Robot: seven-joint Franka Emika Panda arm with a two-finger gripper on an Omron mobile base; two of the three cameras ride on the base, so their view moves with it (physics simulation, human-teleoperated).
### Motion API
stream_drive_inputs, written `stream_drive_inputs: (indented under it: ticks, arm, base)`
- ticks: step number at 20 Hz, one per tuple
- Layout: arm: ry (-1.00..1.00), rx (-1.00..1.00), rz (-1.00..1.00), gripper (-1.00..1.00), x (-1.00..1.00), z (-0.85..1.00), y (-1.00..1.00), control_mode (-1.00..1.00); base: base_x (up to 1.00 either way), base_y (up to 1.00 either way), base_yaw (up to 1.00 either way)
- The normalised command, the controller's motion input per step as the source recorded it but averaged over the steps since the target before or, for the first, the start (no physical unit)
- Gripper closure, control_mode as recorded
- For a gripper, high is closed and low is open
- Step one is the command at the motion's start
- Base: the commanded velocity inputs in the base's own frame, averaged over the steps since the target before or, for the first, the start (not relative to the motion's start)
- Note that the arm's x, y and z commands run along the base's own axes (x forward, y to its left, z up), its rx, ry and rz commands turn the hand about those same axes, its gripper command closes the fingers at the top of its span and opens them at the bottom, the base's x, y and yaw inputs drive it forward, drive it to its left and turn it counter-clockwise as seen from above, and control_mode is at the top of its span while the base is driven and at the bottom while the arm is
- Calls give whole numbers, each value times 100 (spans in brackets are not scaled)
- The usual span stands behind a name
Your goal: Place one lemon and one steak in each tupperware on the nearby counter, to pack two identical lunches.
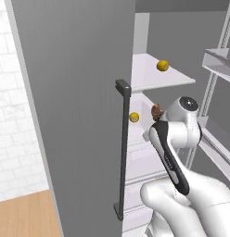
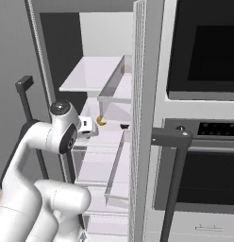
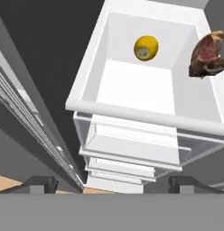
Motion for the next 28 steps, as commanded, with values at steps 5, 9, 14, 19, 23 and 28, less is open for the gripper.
stream_drive_inputs:
  ticks: [5,9,14,19,23,28]
  arm:
    - [-9,6,4,-100,65,0,0,-100]
    - [0,5,6,-100,81,-5,0,-100]
    - [0,1,1,-100,75,-5,-1,-100]
    - [0,0,0,-100,64,-14,-6,-100]
    - [0,0,0,-100,55,-32,-20,-100]
    - [0,0,0,-100,58,-30,-4,-100]
  base:
    - [0,0,0]
    - [0,0,0]
    - [0,0,0]
    - [0,0,0]
    - [0,0,0]
    - [0,0,0]
